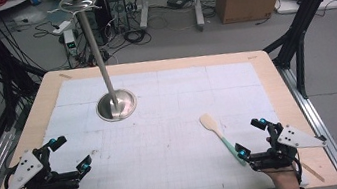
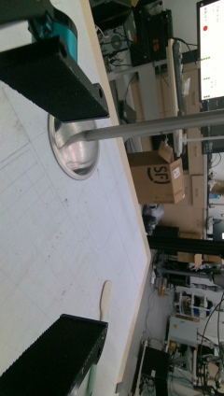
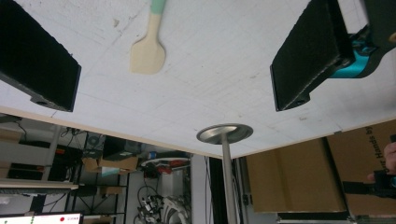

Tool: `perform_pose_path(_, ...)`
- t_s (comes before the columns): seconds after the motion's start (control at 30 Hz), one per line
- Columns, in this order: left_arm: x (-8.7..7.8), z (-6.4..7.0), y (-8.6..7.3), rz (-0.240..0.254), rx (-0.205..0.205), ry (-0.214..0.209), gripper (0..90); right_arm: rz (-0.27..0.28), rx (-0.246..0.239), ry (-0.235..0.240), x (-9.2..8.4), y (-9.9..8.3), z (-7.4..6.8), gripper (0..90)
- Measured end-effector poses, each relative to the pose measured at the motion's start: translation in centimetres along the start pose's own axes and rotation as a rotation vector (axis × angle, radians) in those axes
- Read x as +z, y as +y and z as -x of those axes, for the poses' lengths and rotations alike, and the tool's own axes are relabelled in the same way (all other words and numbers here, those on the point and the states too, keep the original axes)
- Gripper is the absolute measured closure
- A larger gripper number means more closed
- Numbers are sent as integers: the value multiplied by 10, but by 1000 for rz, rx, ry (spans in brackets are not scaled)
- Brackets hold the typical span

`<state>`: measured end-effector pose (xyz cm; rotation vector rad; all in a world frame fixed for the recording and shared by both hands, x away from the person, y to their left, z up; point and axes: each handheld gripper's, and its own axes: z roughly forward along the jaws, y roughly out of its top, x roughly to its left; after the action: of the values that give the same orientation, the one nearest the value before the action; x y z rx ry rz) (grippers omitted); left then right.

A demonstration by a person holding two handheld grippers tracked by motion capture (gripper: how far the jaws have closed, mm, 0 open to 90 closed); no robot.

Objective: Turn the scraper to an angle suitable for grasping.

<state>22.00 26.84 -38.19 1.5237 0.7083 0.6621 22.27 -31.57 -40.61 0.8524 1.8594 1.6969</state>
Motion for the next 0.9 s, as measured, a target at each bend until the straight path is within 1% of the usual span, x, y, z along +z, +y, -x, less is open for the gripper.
perform_pose_path(0.13, 0, -1, 0, -7, -7, 0, 17, -11, 1, -5, 0, 0, 1, 7)
perform_pose_path(0.3, 1, 0, 0, -9, -8, -2, 17, -72, 26, -7, 2, 0, 3, 8)
perform_pose_path(0.33, 1, 0, 0, -11, -12, -4, 17, -72, 26, -7, 2, 0, 3, 8)
perform_pose_path(0.37, 1, 0, 0, -18, -11, -3, 17, -97, 37, 3, 4, -1, 3, 48)
perform_pose_path(0.4, 2, 0, 0, -18, -17, -4, 17, -115, 39, 3, 5, -1, 4, 67)
perform_pose_path(0.47, 2, 0, -1, -23, -13, -5, 17, -124, 41, 1, 5, -1, 3, 77)
perform_pose_path(0.5, 3, 0, -1, -24, -16, -6, 17, -133, 43, 6, 6, -1, 4, 145)
perform_pose_path(0.57, 3, 1, -1, -32, -19, -6, 17, -147, 47, 16, 6, -2, 4, 330)
perform_pose_path(0.6, 3, 1, -1, -35, -27, -8, 17, -156, 54, 17, 6, -3, 4, 453)
perform_pose_path(0.63, 3, 2, -1, -38, -32, -12, 17, -174, 65, 28, 6, -3, 4, 554)
perform_pose_path(0.67, 2, 2, -1, -37, -31, -13, 17, -182, 58, 20, 7, -4, 4, 620)
perform_pose_path(0.7, 2, 2, -1, -36, -31, -12, 17, -195, 65, 7, 8, -4, 4, 690)
perform_pose_path(0.77, 2, 3, -1, -34, -33, -9, 17, -212, 83, 0, 10, -5, 6, 802)
perform_pose_path(0.83, 2, 3, -2, -35, -33, -9, 17, -232, 87, -16, 13, -5, 7, 895)
perform_pose_path(0.87, 1, 3, -2, -36, -37, -7, 17, -238, 93, -21, 14, -5, 7, 896)
perform_pose_path(0.9, 1, 3, -2, -39, -36, -8, 17, -247, 89, -21, 16, -6, 8, 897)
